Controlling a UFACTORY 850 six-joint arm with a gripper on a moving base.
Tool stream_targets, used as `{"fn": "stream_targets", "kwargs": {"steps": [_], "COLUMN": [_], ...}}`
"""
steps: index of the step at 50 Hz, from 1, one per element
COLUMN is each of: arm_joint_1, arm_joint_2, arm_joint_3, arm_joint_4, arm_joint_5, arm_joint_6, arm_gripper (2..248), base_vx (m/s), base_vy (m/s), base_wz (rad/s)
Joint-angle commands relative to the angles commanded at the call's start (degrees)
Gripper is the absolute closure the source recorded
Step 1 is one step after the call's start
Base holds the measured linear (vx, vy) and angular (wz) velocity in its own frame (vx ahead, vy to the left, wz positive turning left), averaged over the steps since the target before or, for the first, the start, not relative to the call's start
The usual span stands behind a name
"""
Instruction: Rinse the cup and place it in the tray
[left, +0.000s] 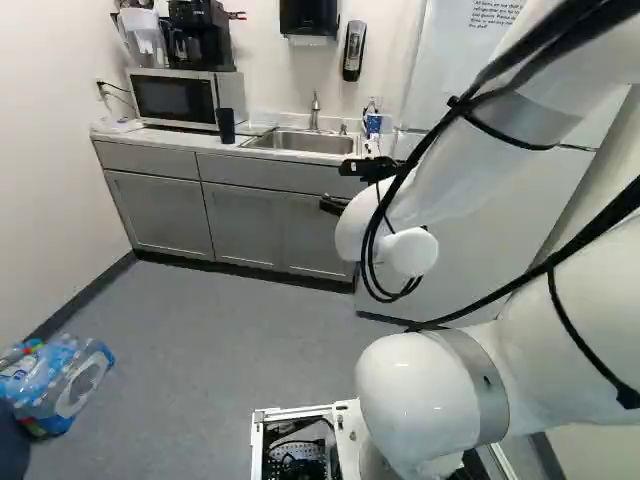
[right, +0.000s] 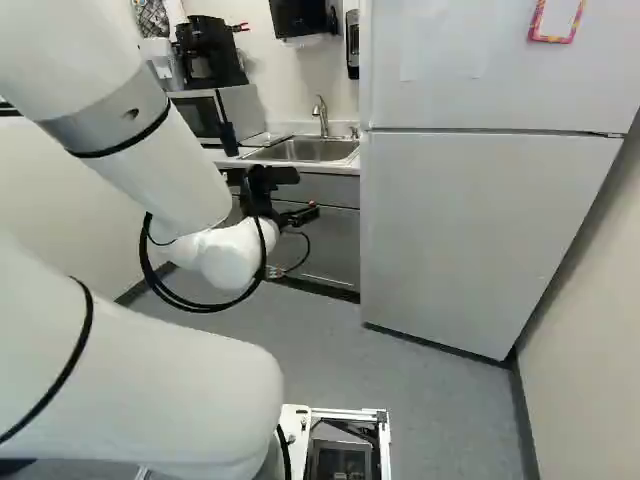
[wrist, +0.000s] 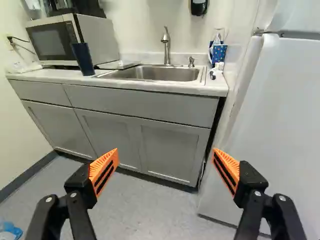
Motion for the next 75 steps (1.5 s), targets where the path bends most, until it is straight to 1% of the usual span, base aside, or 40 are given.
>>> {"fn": "stream_targets", "kwargs": {"steps": [25, 75], "arm_joint_1": [0.24, 0.16], "arm_joint_2": [-0.99, -3.42], "arm_joint_3": [-4.29, -13.03], "arm_joint_4": [0.0, 0.0], "arm_joint_5": [-0.25, -5.86], "arm_joint_6": [0.0, 0.0], "arm_gripper": [3, 3], "base_vx": [0.0, 0.0], "base_vy": [0.0, 0.0], "base_wz": [0.0, 0.0]}}
